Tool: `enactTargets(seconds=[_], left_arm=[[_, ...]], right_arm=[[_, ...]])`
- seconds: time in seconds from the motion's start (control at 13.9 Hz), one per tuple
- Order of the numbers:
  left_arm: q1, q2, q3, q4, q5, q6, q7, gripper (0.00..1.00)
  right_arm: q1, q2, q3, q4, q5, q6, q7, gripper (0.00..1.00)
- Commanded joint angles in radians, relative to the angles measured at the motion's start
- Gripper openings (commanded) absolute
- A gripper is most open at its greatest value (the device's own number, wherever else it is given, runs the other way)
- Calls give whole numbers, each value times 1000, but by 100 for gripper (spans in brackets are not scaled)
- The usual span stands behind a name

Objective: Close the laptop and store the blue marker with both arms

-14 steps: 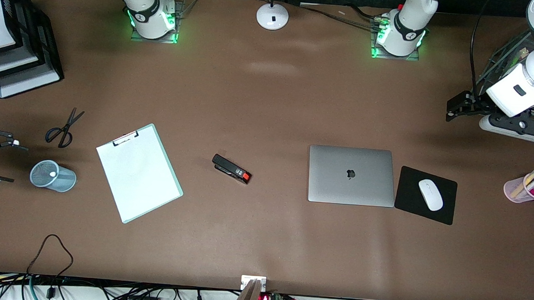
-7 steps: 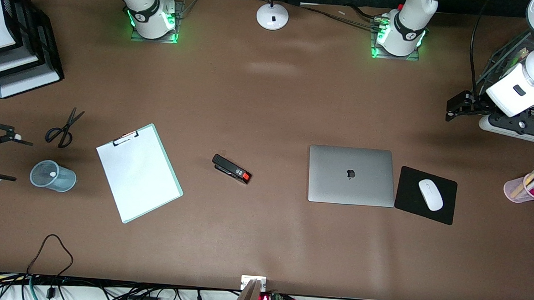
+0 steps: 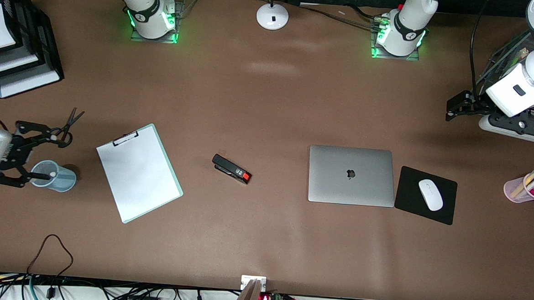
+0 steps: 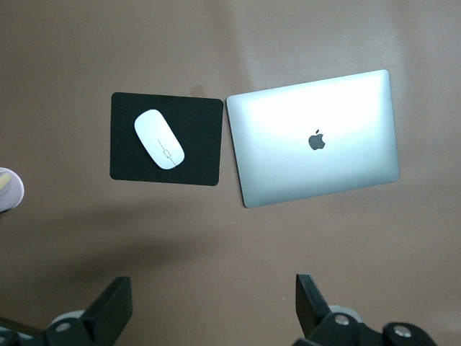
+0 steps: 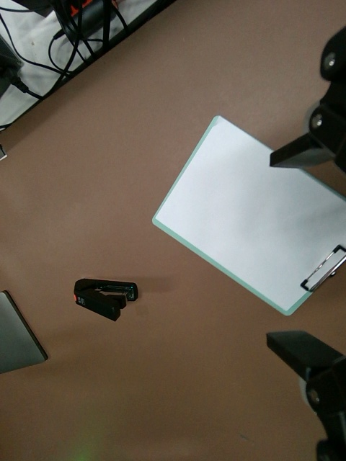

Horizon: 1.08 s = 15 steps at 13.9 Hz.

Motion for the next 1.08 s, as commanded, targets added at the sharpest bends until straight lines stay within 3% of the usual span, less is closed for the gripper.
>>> enactTargets(seconds=[0.0,0.43,0.79,1.01], left_arm=[[-2,10,0,24,-7,-20,-10,100],[-2,10,0,24,-7,-20,-10,100],[-2,10,0,24,-7,-20,-10,100],[-2,12,0,24,-7,-20,-10,100]], right_arm=[[62,-56,-5,-33,-68,3,132,100],[201,-249,-5,-300,-232,119,460,100],[231,-314,-5,-384,-382,116,845,100],[224,-318,-8,-389,-404,80,1035,100]])
